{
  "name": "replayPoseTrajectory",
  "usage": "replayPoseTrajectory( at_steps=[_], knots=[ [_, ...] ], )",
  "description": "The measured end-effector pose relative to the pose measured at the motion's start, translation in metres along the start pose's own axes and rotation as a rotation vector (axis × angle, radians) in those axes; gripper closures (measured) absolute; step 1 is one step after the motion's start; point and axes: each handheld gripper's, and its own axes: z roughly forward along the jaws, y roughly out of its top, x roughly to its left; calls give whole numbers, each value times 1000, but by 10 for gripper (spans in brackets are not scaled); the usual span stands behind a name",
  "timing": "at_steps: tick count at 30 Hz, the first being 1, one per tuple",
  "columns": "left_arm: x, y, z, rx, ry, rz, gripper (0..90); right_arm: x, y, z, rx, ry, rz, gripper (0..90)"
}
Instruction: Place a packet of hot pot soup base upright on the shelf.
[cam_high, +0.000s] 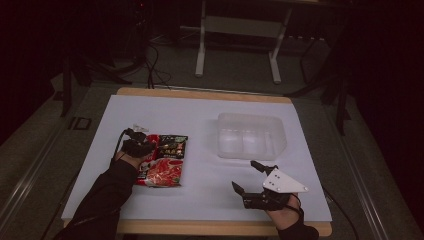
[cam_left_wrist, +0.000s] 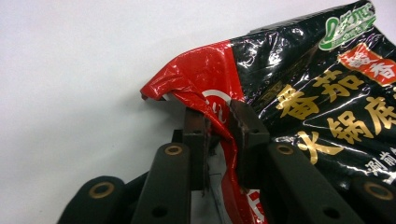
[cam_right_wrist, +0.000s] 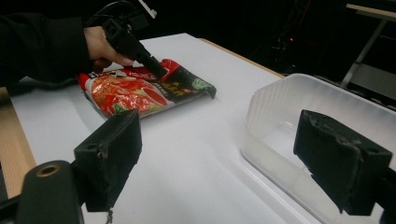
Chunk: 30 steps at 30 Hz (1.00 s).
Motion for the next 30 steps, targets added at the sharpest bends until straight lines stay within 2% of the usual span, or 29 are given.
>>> replayPoseTrajectory(
  at_steps=[2,8,11,13,17,18,19,21,30],
  knots=[
    [-1,0,-1,-8,8,7,813,0,0,0,4,-1,6,159],
    [-4,6,-9,-64,-2,2,848,-4,0,-2,1,-11,12,169],
    [-5,7,-15,-90,-7,8,855,-5,0,-3,-2,-5,10,209],
    [-7,9,-24,-122,-16,7,861,-6,1,-4,-2,-4,12,214],
    [-10,11,-35,-148,-21,26,865,-5,1,-4,-2,-7,16,214],
    [-11,11,-38,-163,-21,19,866,-5,1,-4,-4,-9,15,214],
    [-13,12,-41,-166,-22,32,867,-5,2,-5,-6,-6,17,215],
    [-15,12,-47,-186,-29,28,869,-4,2,-5,-11,-8,17,219],
    [-33,16,-80,-278,-30,89,877,-4,3,-6,-17,-3,28,229]
  ],
)
